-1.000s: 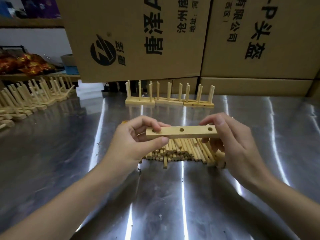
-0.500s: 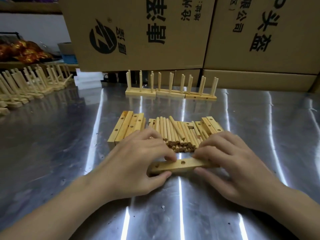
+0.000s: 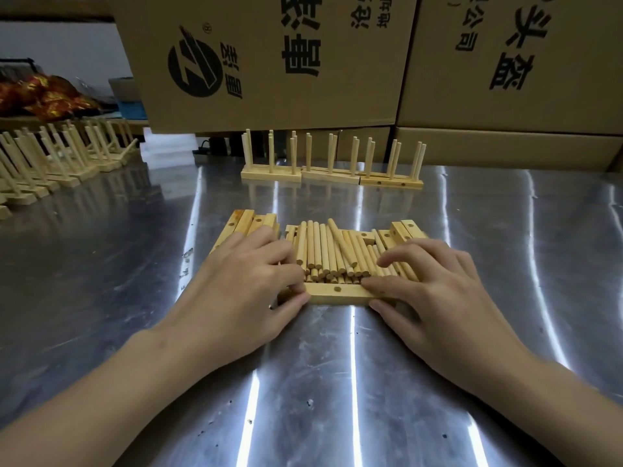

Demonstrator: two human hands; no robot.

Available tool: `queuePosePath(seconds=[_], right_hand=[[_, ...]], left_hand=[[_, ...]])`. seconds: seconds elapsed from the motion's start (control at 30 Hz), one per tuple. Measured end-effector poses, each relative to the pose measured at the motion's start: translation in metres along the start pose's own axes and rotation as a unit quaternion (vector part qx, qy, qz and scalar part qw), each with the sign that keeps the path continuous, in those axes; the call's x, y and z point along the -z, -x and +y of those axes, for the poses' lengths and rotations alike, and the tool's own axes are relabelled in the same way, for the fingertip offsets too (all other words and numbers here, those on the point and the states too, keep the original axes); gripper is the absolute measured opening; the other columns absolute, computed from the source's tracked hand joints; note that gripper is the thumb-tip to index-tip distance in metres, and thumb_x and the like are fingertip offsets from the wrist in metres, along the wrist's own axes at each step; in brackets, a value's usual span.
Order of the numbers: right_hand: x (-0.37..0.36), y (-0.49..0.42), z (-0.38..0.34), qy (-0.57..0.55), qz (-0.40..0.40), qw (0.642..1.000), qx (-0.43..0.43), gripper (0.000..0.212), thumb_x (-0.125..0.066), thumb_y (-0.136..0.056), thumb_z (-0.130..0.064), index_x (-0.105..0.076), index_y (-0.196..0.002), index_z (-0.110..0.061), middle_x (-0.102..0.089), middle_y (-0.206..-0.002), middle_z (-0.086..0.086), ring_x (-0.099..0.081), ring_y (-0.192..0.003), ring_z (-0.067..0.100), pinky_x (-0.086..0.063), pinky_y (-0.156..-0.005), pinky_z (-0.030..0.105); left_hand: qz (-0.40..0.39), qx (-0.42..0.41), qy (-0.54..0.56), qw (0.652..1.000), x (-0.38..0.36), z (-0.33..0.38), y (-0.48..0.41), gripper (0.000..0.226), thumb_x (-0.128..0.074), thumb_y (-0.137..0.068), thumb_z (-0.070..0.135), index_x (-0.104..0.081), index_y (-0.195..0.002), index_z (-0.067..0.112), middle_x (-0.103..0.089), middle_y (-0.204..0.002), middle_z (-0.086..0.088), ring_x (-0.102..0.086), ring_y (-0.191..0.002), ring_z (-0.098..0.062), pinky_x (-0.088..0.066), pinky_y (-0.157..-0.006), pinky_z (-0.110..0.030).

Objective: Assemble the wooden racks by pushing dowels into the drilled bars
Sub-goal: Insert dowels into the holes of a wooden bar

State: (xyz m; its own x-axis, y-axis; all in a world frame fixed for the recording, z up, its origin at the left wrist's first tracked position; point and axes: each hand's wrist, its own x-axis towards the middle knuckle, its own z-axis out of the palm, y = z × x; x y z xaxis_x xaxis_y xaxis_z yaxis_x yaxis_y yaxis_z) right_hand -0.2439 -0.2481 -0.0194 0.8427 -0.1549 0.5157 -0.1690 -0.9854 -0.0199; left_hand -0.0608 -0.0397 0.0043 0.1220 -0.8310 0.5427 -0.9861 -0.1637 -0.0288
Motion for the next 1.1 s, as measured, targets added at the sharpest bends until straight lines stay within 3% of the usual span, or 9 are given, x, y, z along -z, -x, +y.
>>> queuePosePath(seconds=[0.13, 0.23, 0.3, 0.4, 0.5, 0.6, 0.77, 0.93, 1.1], right_hand=[[-0.002, 0.003, 0.004, -0.011, 0.020, 1.000, -0.008, 0.029, -0.076, -0.089, -0.039, -0.076, -0.118, -0.031, -0.060, -0.122, -0.010, -0.053, -0.123, 0.022, -0.032, -0.096, 0.031], [-0.002, 0.003, 0.003, -0.023, 0.039, 0.999, -0.010, 0.026, -0.072, -0.093, -0.040, -0.071, -0.117, -0.031, -0.059, -0.124, -0.011, -0.051, -0.125, 0.020, -0.032, -0.096, 0.029], [-0.002, 0.002, 0.003, -0.022, 0.035, 0.999, -0.007, 0.034, -0.067, -0.097, -0.042, -0.066, -0.130, -0.033, -0.059, -0.133, -0.013, -0.049, -0.134, 0.019, -0.033, -0.103, 0.031], [-0.001, 0.000, 0.000, -0.005, -0.024, 1.000, 0.000, 0.061, -0.052, -0.101, -0.054, -0.041, -0.159, -0.040, -0.046, -0.158, -0.017, -0.029, -0.156, 0.015, -0.026, -0.119, 0.037], [0.000, -0.002, -0.002, 0.007, -0.074, 0.997, 0.001, 0.062, -0.038, -0.104, -0.060, -0.024, -0.164, -0.049, -0.030, -0.169, -0.020, -0.009, -0.162, 0.012, -0.016, -0.127, 0.040], [0.001, -0.003, -0.003, 0.014, -0.083, 0.996, 0.006, 0.056, -0.033, -0.106, -0.057, -0.030, -0.162, -0.049, -0.031, -0.169, -0.020, -0.010, -0.163, 0.013, -0.016, -0.128, 0.044], [0.002, -0.001, -0.004, 0.010, -0.042, 0.999, 0.034, 0.047, -0.042, -0.106, -0.041, -0.055, -0.151, -0.037, -0.057, -0.152, -0.017, -0.039, -0.153, 0.016, -0.026, -0.122, 0.044], [0.003, -0.004, -0.007, 0.025, -0.055, 0.997, 0.043, 0.052, -0.040, -0.106, -0.044, -0.049, -0.156, -0.038, -0.052, -0.157, -0.014, -0.033, -0.157, 0.019, -0.025, -0.123, 0.047], [0.003, -0.003, -0.006, 0.027, -0.021, 0.997, 0.063, 0.047, -0.042, -0.107, -0.039, -0.058, -0.151, -0.033, -0.058, -0.152, -0.015, -0.041, -0.153, 0.016, -0.027, -0.123, 0.046]], left_hand=[[0.019, 0.017, -0.006, 1.000, 0.000, 0.004, 0.002, 0.012, -0.075, -0.091, 0.035, -0.076, -0.084, 0.026, -0.061, -0.088, 0.012, -0.053, -0.089, -0.016, -0.041, -0.075, -0.034], [0.122, 0.022, 0.051, 0.991, 0.007, 0.008, -0.001, 0.011, -0.061, -0.078, 0.015, -0.063, -0.068, 0.014, -0.052, -0.072, 0.006, -0.046, -0.071, -0.019, -0.031, -0.066, -0.032], [0.161, -0.001, 0.104, 0.981, 0.010, 0.012, 0.000, 0.012, -0.054, -0.072, 0.011, -0.055, -0.060, 0.010, -0.046, -0.064, 0.002, -0.039, -0.064, -0.020, -0.030, -0.060, -0.036], [0.151, -0.019, 0.149, 0.977, 0.003, 0.017, 0.001, 0.013, -0.052, -0.071, 0.008, -0.053, -0.058, 0.008, -0.042, -0.061, -0.001, -0.038, -0.059, -0.023, -0.032, -0.054, -0.041], [0.150, -0.008, 0.154, 0.977, -0.006, 0.016, -0.002, 0.014, -0.053, -0.073, 0.009, -0.056, -0.059, 0.008, -0.045, -0.061, -0.001, -0.040, -0.059, -0.024, -0.034, -0.054, -0.041], [0.151, 0.004, 0.154, 0.977, -0.011, 0.013, -0.004, 0.014, -0.055, -0.075, 0.010, -0.059, -0.061, 0.009, -0.047, -0.062, 0.001, -0.043, -0.060, -0.022, -0.036, -0.054, -0.041], [0.137, 0.022, 0.141, 0.980, -0.010, 0.011, -0.003, 0.014, -0.058, -0.079, 0.013, -0.064, -0.066, 0.013, -0.053, -0.066, 0.005, -0.047, -0.064, -0.018, -0.039, -0.056, -0.038], [0.030, 0.028, 0.025, 0.999, -0.001, 0.005, 0.001, 0.012, -0.064, -0.088, 0.031, -0.071, -0.080, 0.024, -0.059, -0.073, 0.012, -0.052, -0.071, -0.012, -0.043, -0.061, -0.031], [-0.049, 0.048, -0.012, 0.998, 0.007, 0.005, 0.009, 0.028, -0.052, -0.091, 0.056, -0.069, -0.101, 0.038, -0.058, -0.080, 0.021, -0.056, -0.067, -0.004, -0.037, -0.050, -0.019]])
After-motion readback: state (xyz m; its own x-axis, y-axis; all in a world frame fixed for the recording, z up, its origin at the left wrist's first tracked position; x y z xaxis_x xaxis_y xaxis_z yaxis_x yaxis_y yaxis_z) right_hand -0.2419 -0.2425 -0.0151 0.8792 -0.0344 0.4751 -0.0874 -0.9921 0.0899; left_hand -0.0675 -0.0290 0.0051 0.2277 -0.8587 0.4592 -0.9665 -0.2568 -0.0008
